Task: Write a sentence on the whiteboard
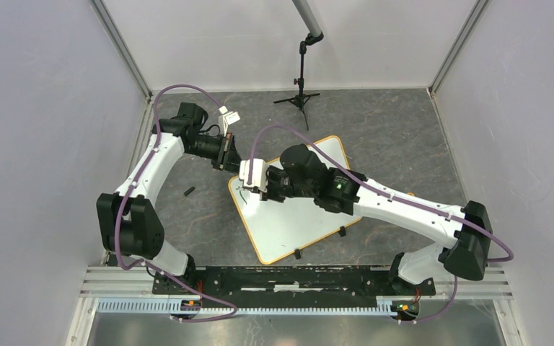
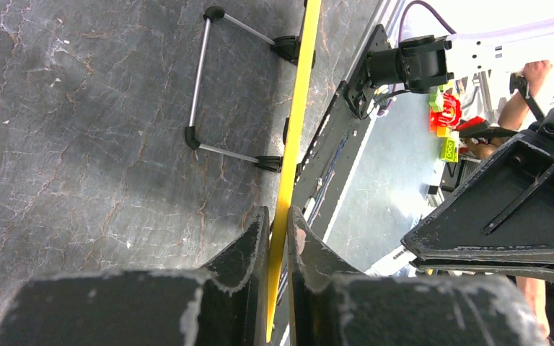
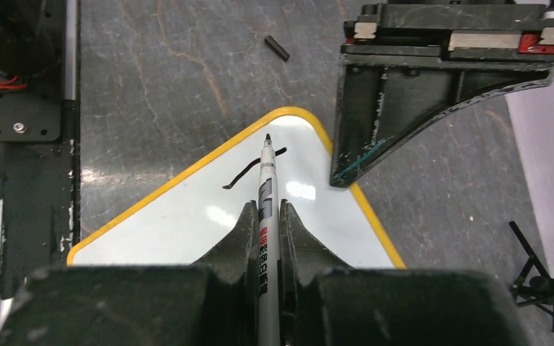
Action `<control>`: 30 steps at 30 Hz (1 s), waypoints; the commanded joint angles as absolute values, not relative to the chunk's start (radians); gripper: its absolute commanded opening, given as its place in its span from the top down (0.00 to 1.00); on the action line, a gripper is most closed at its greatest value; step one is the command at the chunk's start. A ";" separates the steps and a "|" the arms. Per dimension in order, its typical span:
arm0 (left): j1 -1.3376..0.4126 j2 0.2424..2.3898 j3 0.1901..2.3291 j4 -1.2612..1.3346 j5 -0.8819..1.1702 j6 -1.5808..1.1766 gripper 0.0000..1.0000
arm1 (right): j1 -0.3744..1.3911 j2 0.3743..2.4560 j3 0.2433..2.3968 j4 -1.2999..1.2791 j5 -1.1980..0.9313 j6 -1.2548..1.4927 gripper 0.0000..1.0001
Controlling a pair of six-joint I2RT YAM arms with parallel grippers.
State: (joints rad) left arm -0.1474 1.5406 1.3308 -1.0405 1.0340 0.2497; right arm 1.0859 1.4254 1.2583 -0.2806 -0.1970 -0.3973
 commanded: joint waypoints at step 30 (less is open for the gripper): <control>-0.155 1.538 1.353 -1.029 1.015 0.280 0.98 | 1.037 1.391 1.152 -0.275 -0.074 -0.406 1.00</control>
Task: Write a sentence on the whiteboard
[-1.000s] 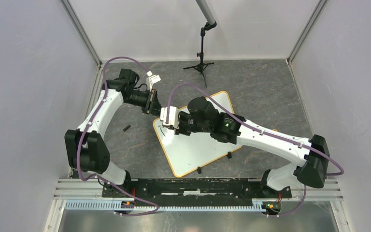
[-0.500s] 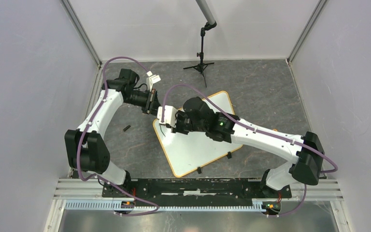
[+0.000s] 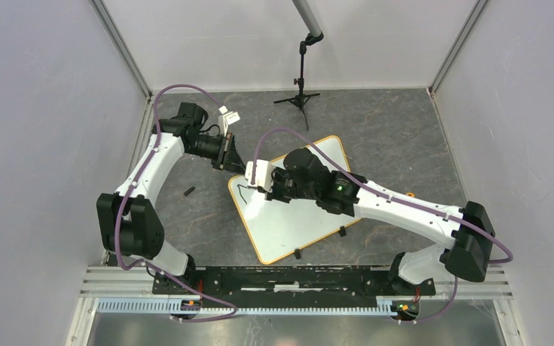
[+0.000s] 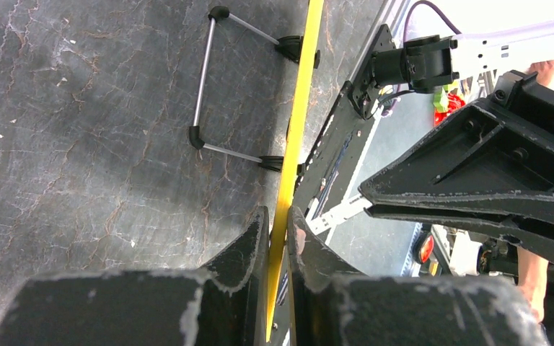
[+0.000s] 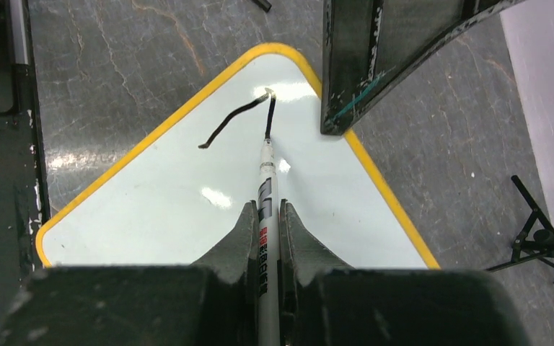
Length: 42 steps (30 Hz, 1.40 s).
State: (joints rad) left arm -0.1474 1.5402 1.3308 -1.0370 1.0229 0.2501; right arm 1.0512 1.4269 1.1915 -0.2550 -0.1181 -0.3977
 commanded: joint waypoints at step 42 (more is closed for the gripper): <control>-0.155 1.532 1.348 -1.029 1.014 0.283 0.98 | 1.042 1.369 1.213 -0.287 -0.155 -0.403 1.00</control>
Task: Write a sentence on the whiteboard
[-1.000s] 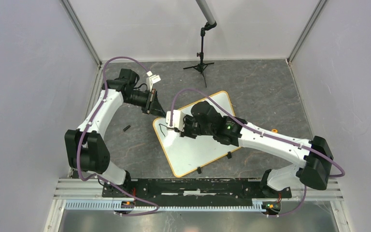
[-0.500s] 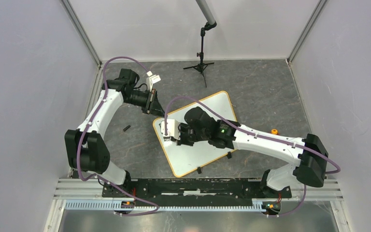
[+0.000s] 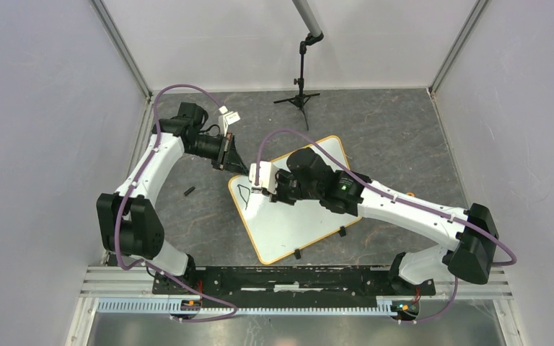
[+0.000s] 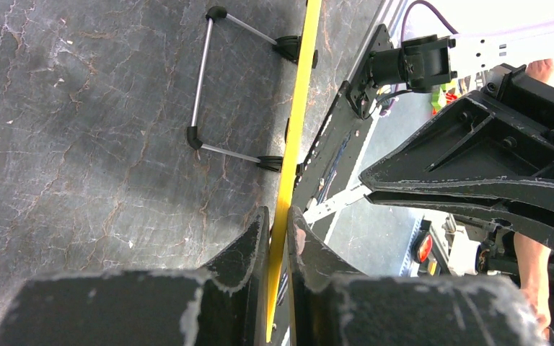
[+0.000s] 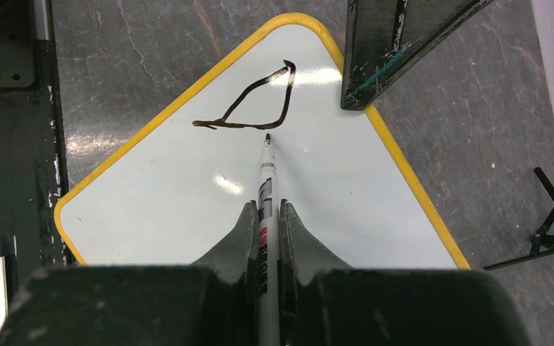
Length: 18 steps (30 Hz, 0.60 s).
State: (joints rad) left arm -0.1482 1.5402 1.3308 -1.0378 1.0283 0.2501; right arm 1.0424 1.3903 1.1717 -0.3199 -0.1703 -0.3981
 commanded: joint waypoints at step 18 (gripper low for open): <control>-0.155 1.541 1.352 -1.028 1.012 0.284 0.98 | 1.026 1.390 1.184 -0.289 -0.124 -0.420 1.00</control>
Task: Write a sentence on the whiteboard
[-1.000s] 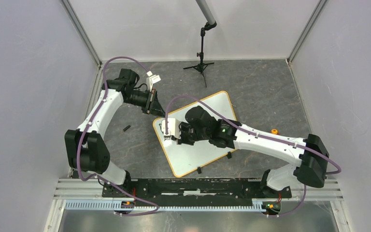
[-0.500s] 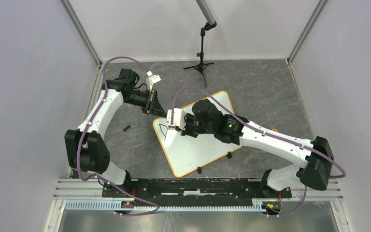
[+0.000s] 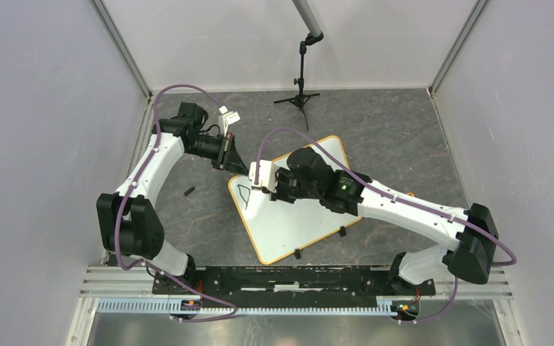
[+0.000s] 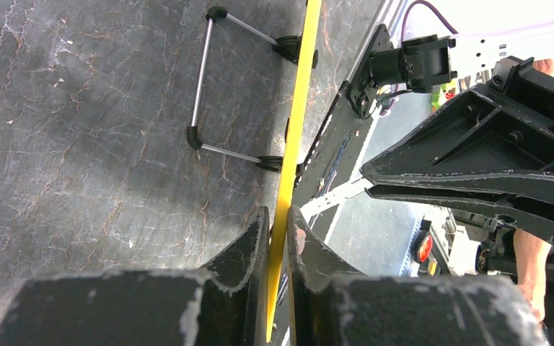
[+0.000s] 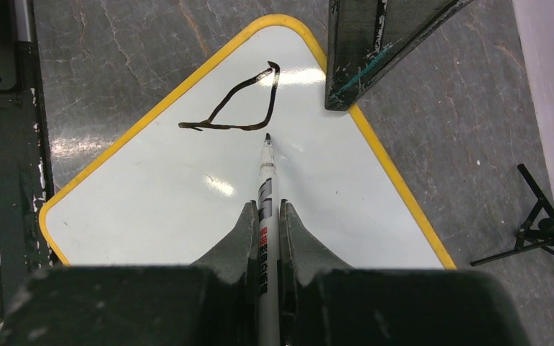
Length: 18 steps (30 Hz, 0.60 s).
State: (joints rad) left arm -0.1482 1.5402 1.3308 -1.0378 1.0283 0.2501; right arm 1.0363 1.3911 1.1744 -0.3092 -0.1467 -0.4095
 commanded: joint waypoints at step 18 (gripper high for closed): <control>-0.155 1.543 1.353 -1.028 1.008 0.281 0.98 | 1.039 1.345 1.099 -0.329 -0.203 -0.412 1.00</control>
State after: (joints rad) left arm -0.1482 1.5402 1.3308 -1.0378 1.0225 0.2504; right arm 1.0317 1.3617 1.1084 -0.3141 -0.1837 -0.4126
